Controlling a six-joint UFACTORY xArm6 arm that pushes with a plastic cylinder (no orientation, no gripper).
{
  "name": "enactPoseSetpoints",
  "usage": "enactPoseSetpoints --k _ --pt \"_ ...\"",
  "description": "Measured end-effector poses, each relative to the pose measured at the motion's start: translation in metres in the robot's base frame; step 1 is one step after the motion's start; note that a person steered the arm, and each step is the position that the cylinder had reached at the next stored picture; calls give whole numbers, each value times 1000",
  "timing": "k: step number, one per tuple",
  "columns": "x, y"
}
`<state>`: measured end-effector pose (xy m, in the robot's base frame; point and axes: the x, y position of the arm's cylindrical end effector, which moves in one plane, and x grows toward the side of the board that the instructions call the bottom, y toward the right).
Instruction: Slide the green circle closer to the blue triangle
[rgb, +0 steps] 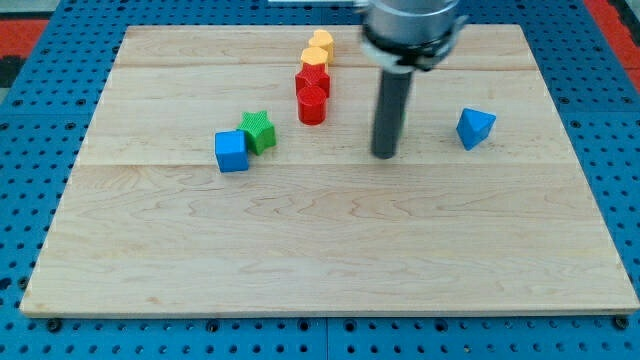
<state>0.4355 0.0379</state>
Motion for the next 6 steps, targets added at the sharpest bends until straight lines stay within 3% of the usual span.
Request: enactPoseSetpoints --k 1,2,5,6 --pt "-31 -31" --pt "-59 -8" --pt "-59 90" --pt "-27 31"
